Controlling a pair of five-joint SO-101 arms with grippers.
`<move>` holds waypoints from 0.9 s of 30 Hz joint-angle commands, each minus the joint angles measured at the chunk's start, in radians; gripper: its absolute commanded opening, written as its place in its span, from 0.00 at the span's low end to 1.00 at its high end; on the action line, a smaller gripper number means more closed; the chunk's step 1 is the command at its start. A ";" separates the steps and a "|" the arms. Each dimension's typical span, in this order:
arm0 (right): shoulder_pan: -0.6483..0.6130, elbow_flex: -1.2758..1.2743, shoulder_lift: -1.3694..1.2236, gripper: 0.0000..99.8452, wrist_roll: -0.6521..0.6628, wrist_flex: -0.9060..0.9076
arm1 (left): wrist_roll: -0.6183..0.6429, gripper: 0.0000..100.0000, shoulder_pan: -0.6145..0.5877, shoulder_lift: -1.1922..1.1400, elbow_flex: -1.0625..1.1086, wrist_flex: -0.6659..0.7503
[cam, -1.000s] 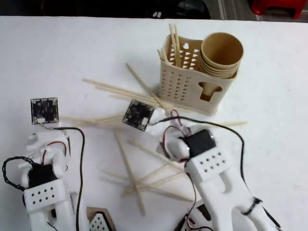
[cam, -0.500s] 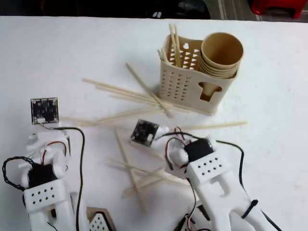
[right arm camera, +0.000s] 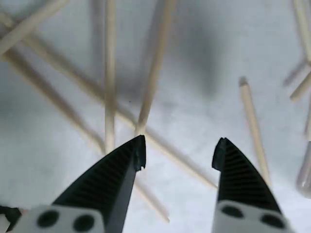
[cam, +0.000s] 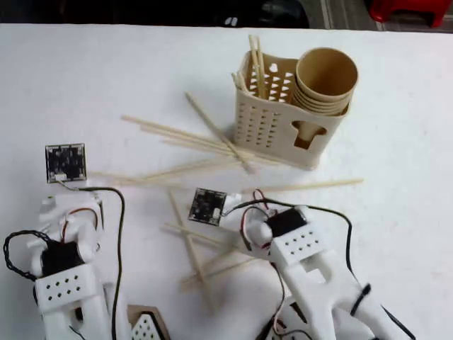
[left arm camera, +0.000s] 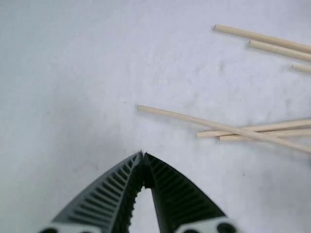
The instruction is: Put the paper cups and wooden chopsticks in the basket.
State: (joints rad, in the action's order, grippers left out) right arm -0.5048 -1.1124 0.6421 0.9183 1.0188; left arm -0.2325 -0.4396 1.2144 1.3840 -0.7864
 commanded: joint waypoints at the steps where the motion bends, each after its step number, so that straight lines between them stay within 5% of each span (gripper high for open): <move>1: 0.001 0.035 -0.097 0.22 0.009 -0.012 | -0.011 0.02 -0.001 0.016 -0.002 0.021; 15: -0.022 0.198 -0.174 0.31 -0.009 0.199 | -0.011 0.02 -0.001 0.016 -0.002 0.021; 21: -0.140 0.097 -0.246 0.31 -0.086 0.042 | -0.011 0.02 -0.001 0.016 -0.002 0.021; 27: -0.076 0.135 -0.377 0.29 -0.077 -0.033 | -0.011 0.02 -0.001 0.016 -0.002 0.021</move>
State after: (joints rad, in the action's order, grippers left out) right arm -0.6153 -1.0219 0.3030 0.8462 1.0035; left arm -0.2325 -0.4396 1.2144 1.3855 -0.7864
